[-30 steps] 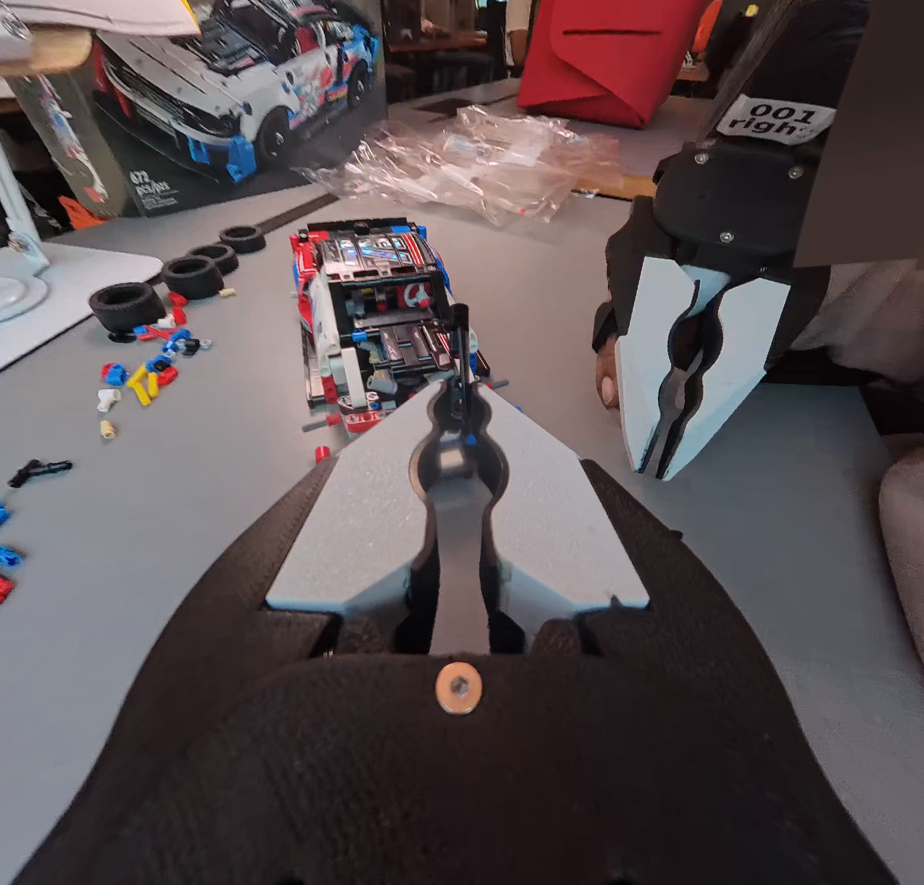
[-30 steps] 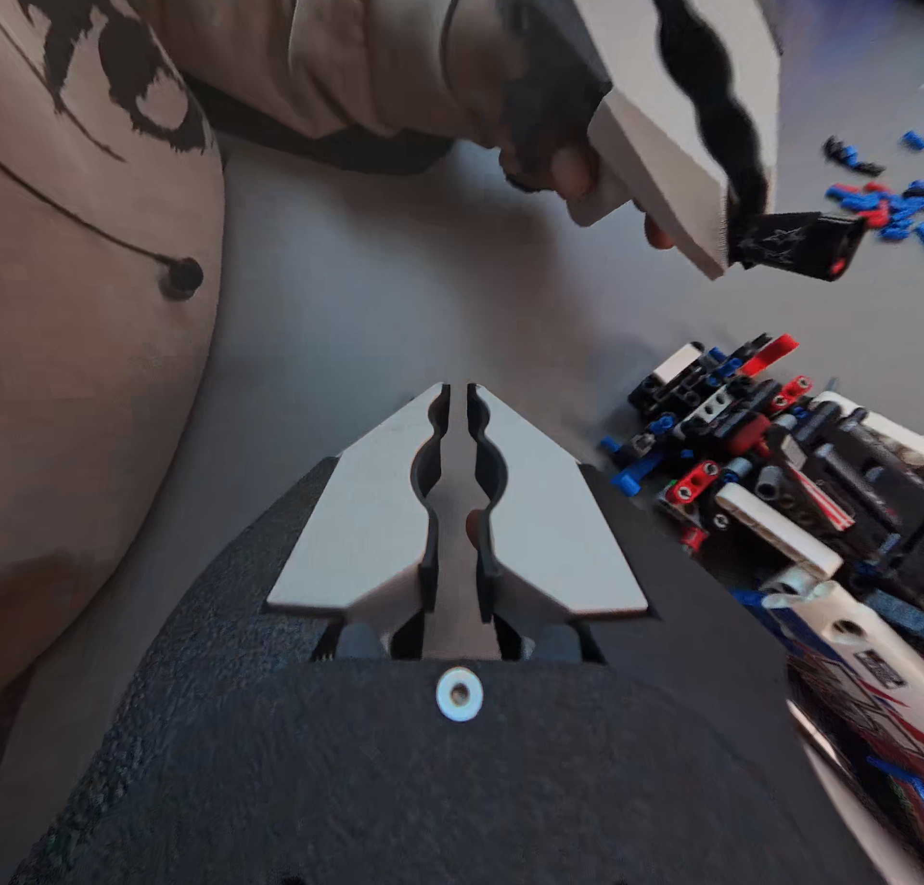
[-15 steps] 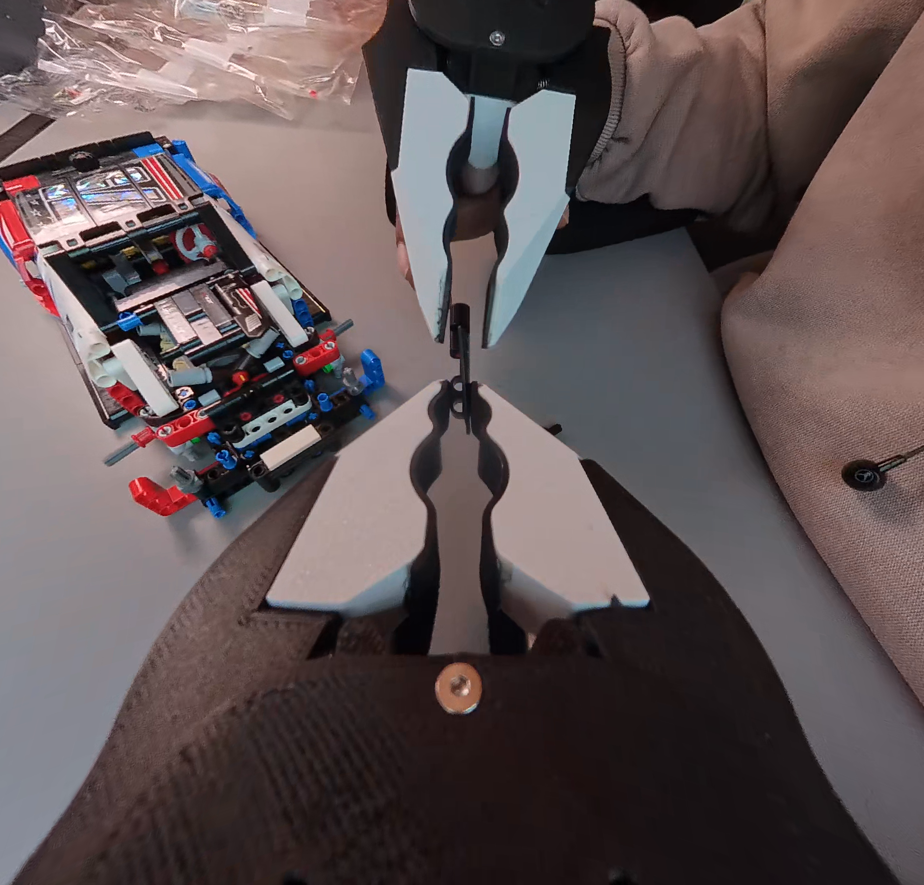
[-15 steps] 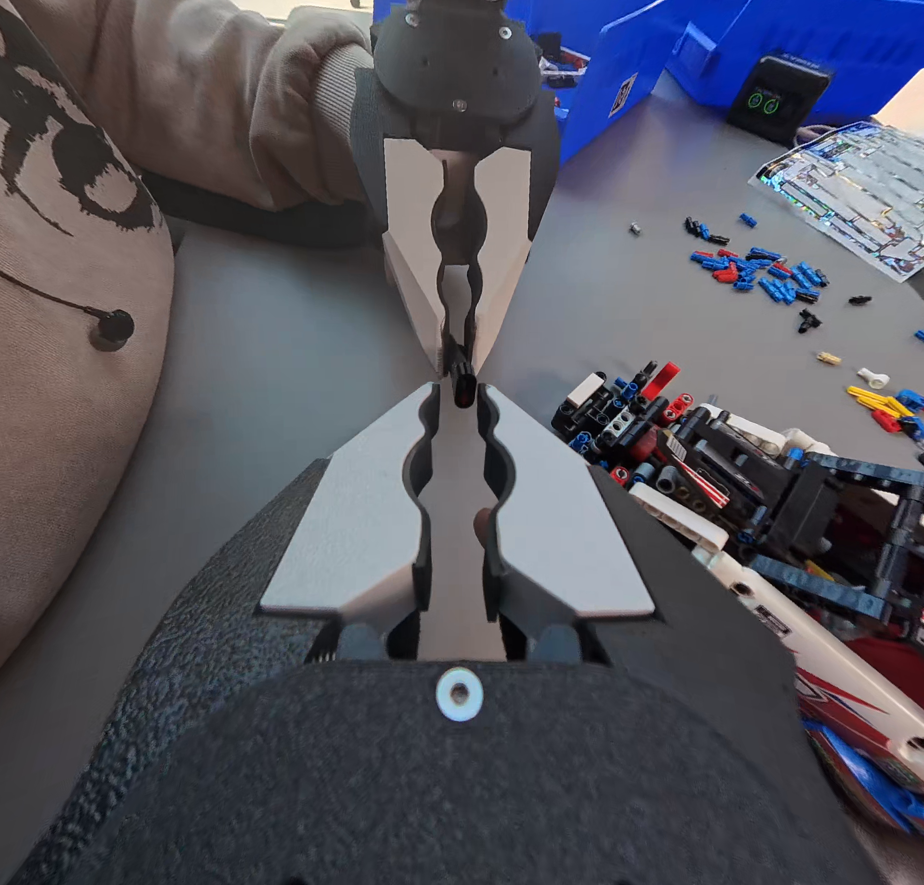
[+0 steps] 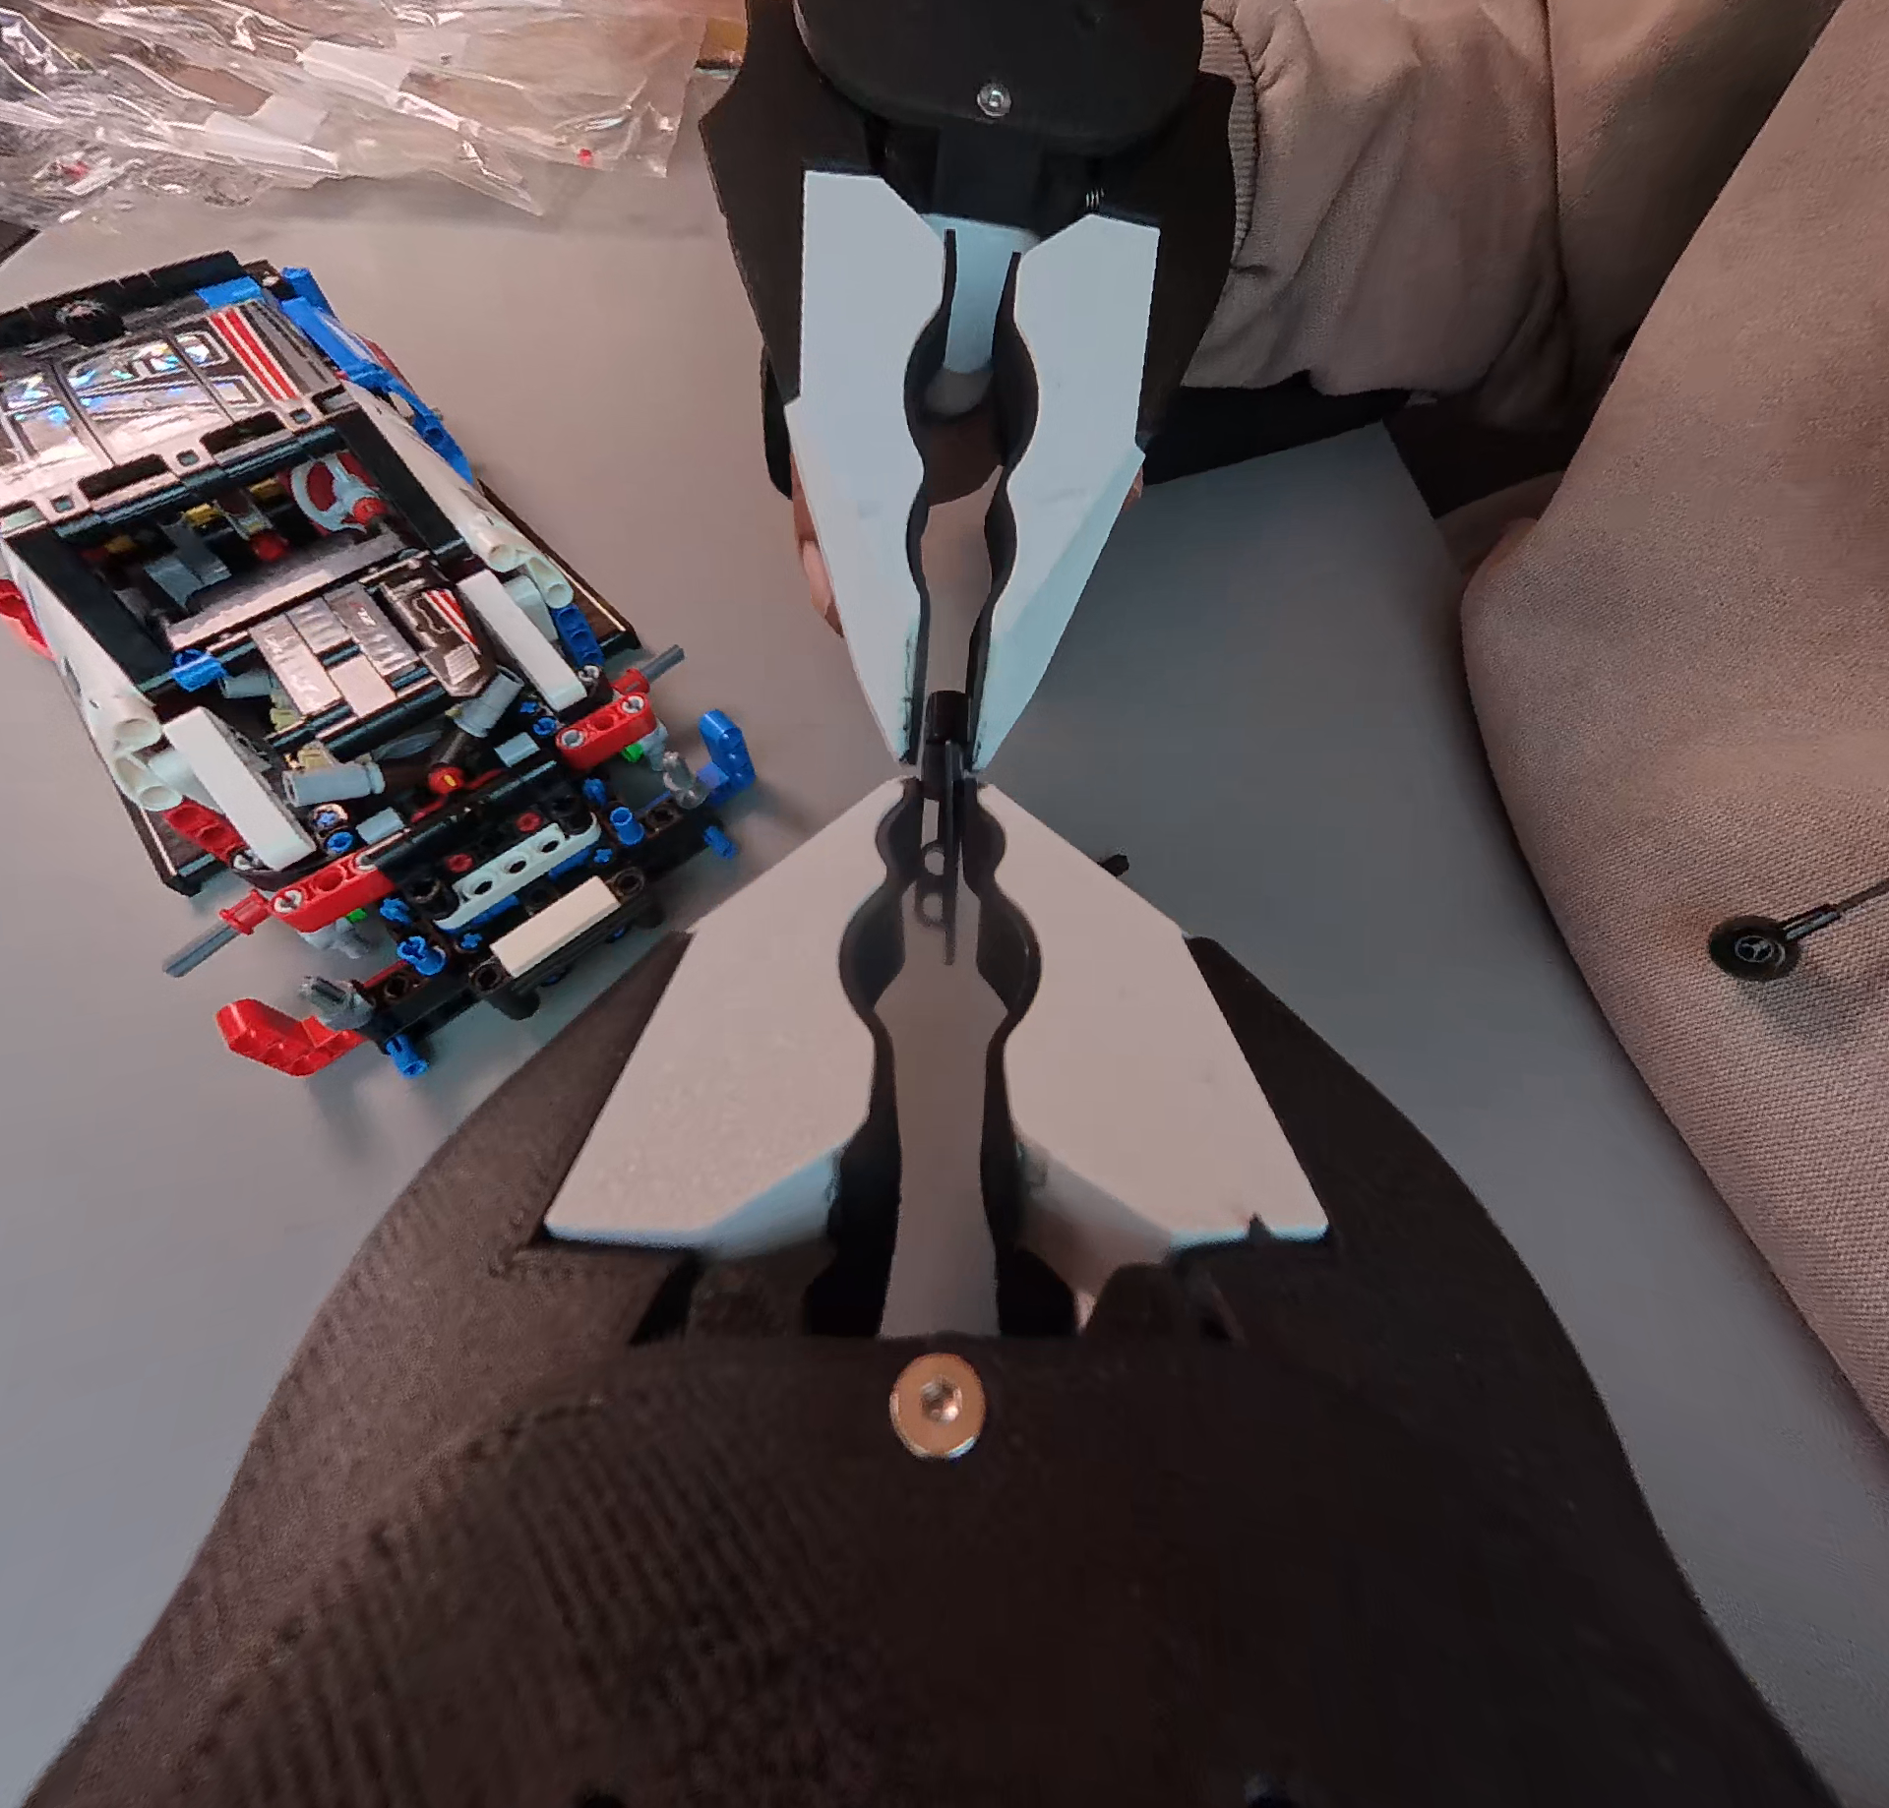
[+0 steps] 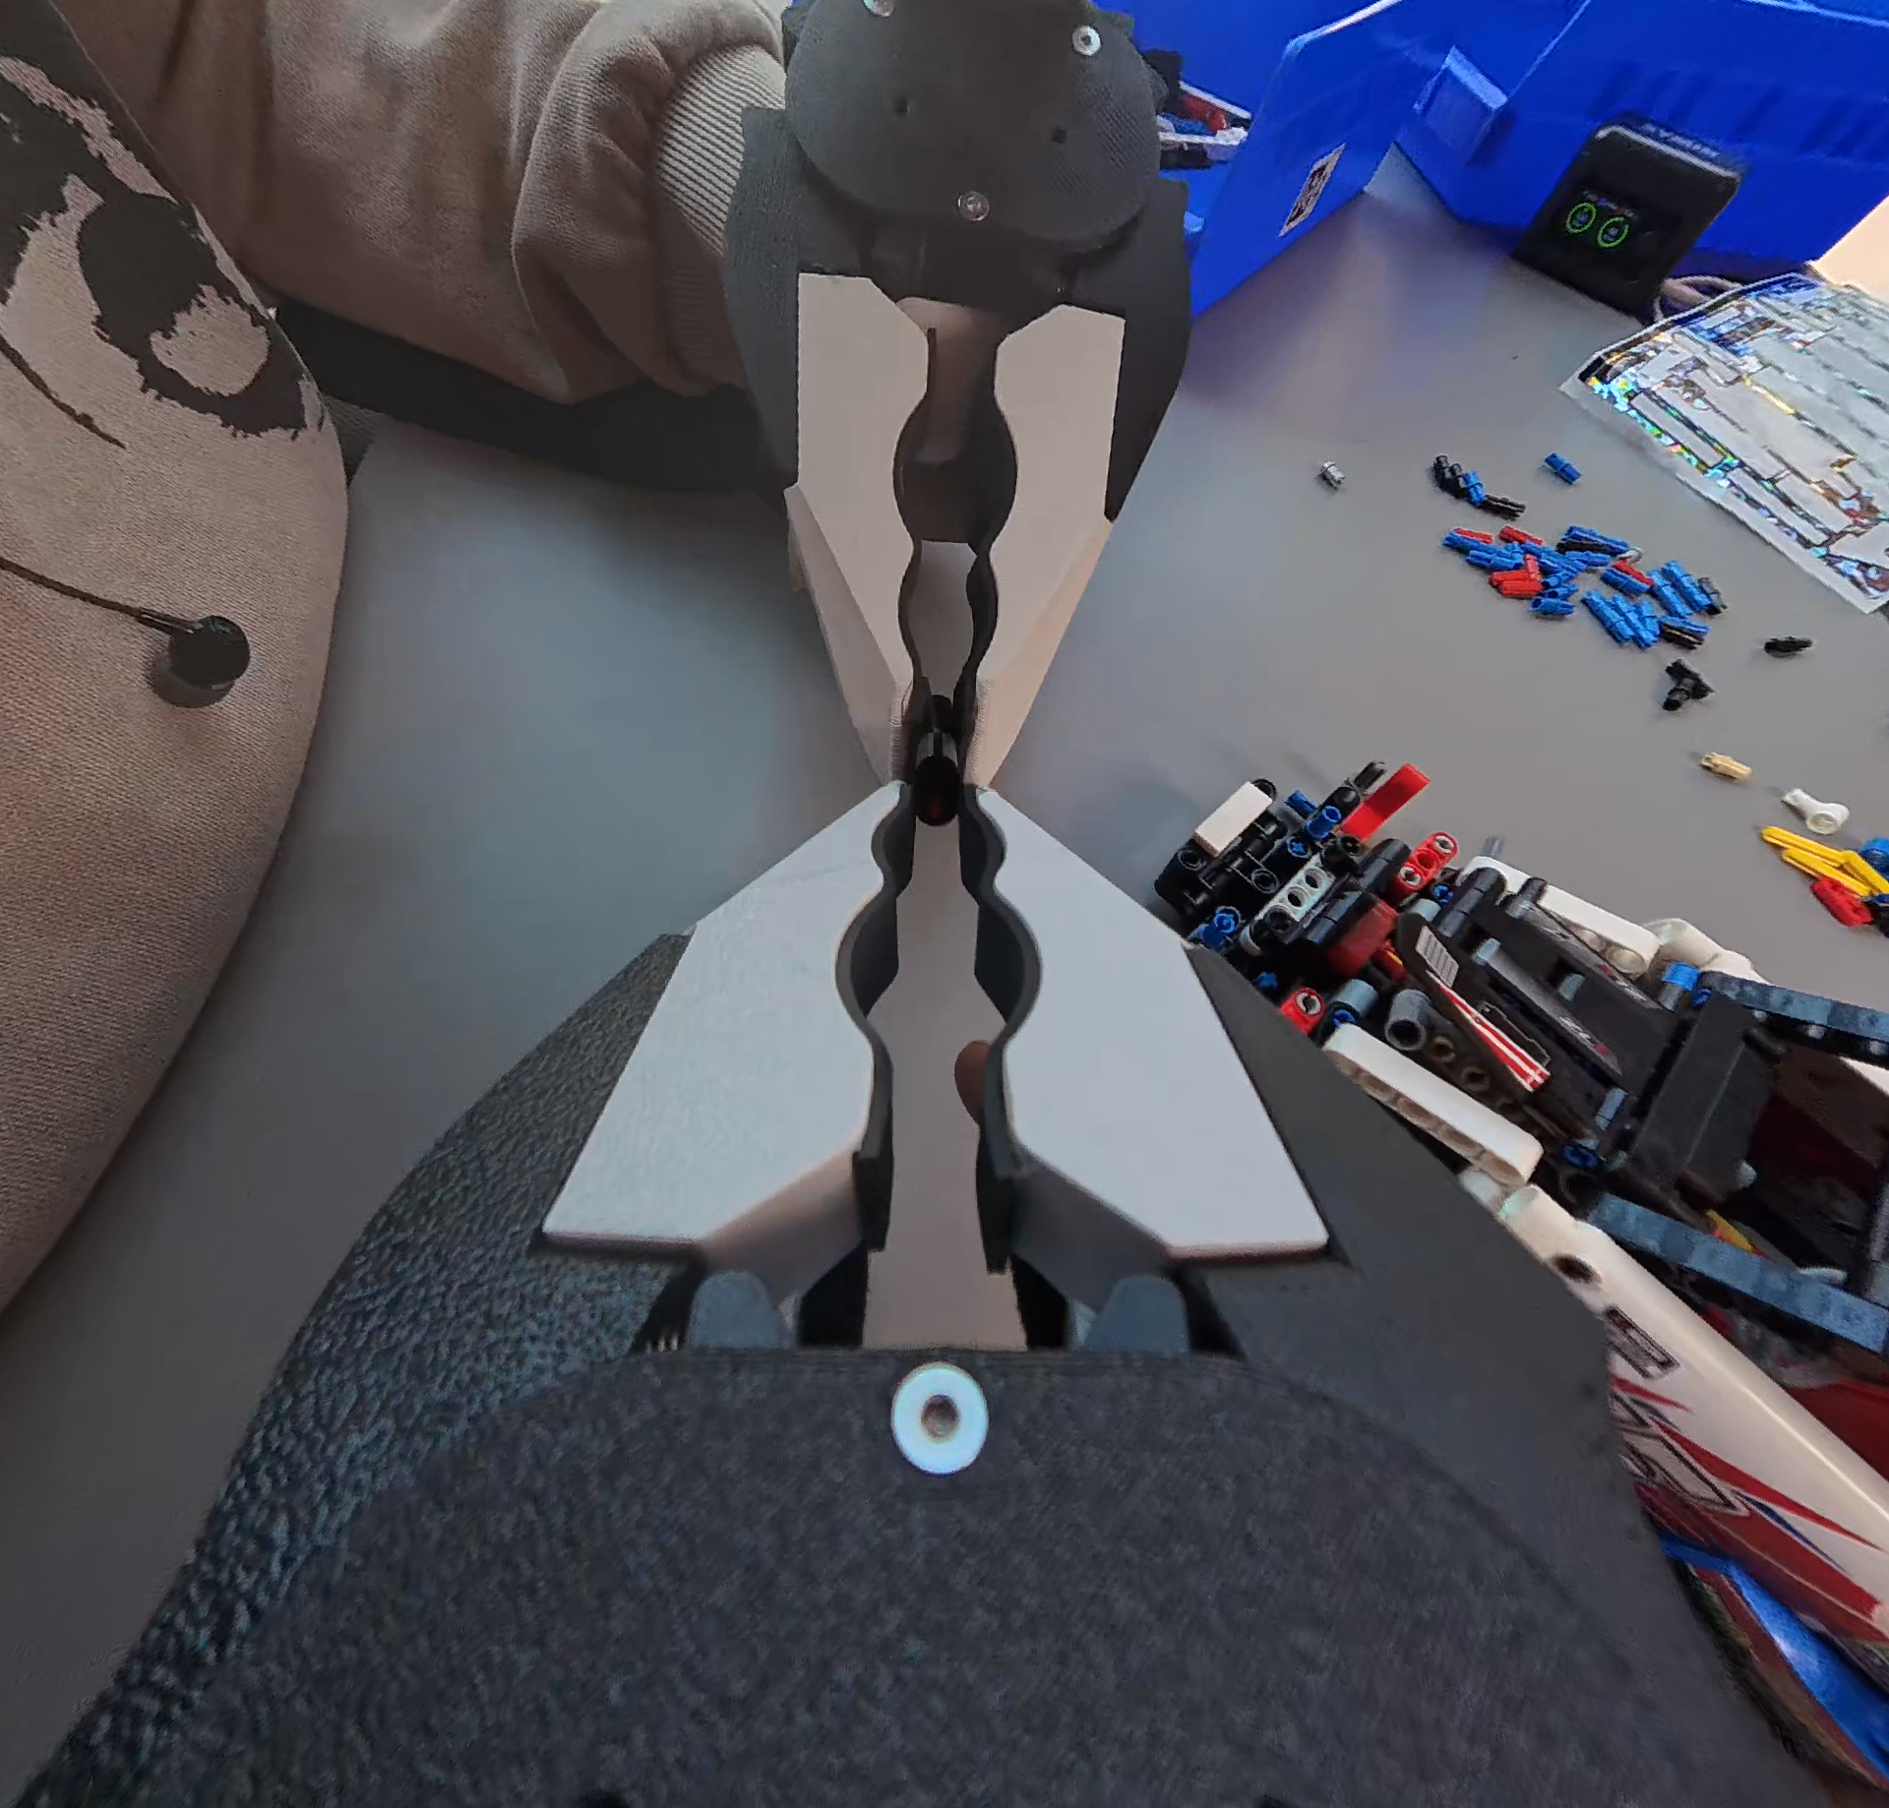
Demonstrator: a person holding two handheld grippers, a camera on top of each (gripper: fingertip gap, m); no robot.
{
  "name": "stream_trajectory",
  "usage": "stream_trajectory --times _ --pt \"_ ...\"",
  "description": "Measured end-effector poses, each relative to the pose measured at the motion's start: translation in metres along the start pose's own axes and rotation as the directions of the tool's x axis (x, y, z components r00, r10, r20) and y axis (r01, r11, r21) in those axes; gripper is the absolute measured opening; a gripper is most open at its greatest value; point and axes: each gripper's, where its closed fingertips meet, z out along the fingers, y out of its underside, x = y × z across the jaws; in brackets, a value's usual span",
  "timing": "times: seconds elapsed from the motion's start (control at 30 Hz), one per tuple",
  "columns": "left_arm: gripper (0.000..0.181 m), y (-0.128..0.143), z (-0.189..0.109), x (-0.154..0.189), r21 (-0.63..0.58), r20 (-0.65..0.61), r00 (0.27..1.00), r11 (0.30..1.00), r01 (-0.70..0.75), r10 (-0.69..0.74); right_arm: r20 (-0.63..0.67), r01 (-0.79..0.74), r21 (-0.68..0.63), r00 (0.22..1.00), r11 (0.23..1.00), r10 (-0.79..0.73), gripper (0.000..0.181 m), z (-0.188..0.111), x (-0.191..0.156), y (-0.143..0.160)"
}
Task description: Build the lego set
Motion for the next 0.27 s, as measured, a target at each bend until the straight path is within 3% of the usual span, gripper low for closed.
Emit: stream_trajectory --times 0.07,0.2,0.27 --pt "0.005 0.003 -0.004 -0.005 -0.013 0.015 1.000 1.000 -0.001 0.001 -0.023 -0.004 -0.037 1.000 0.999 0.003 0.011 -0.005 0.006 0.007" --pt "0.005 0.014 -0.011 -0.016 -0.061 0.048 0.999 0.998 0.015 -0.012 0.176 -0.030 -0.192 0.982 0.981 0.065 0.013 -0.008 -0.025 0.030" --pt "0.005 0.021 -0.011 -0.022 -0.089 0.072 0.997 0.996 0.022 -0.016 0.201 0.024 -0.256 0.979 0.966 0.029 0.010 -0.002 -0.031 0.040"
